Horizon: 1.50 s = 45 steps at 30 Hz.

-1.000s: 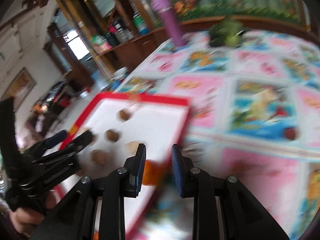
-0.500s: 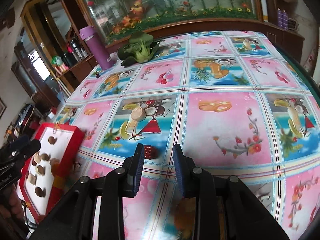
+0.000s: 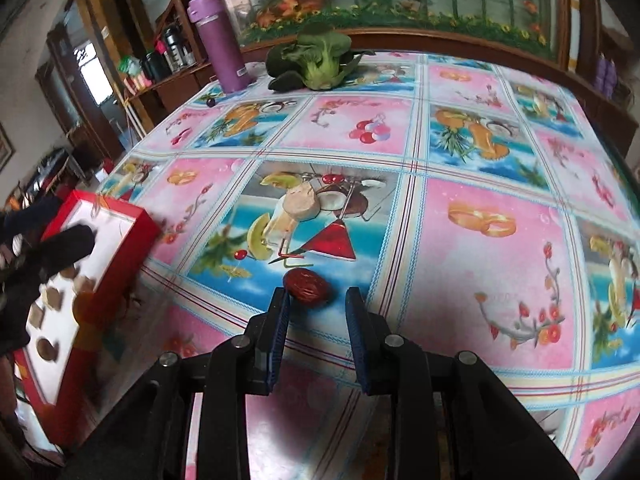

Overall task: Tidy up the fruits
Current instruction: 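Grasp a beige round cake with the left tool while the right tool grasps a red date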

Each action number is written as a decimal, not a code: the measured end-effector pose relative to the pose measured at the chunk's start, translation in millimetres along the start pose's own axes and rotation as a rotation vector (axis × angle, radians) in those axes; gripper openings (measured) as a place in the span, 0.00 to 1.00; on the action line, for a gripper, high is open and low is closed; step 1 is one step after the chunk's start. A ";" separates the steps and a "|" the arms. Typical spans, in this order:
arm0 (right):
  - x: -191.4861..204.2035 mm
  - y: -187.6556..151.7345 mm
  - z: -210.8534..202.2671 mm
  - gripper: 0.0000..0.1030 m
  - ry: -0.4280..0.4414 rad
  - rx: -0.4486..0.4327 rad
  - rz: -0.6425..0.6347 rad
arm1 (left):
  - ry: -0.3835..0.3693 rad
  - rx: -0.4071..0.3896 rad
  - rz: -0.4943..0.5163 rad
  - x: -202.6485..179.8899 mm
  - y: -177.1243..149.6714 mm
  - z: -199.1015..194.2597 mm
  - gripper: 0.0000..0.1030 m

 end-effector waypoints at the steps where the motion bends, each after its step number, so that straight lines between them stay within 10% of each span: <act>1: -0.7 0.2 0.2 0.22 -0.004 -0.001 0.000 | -0.004 0.004 0.001 -3.5 2.9 3.4 0.80; 29: -70.2 17.0 -24.0 0.11 0.068 -0.011 0.194 | -0.163 0.104 0.145 -104.5 37.4 103.5 0.79; 35: -62.1 23.0 -11.9 0.11 0.087 -0.018 0.179 | -0.278 0.117 0.136 -114.0 35.8 103.8 0.47; 45: -51.8 18.4 -5.1 0.18 0.154 0.027 0.188 | -0.317 0.116 0.140 -112.6 25.3 93.9 0.32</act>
Point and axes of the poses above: each gripper's, at about its wrist camera, not at the fingertips, and z roughly the way its jaws point, x to its left, y to its top, the point moved 8 cm from there along z, roughly the way its jaws point, and after that the axes turned 2 degrees about y, right-handed, at the moved point
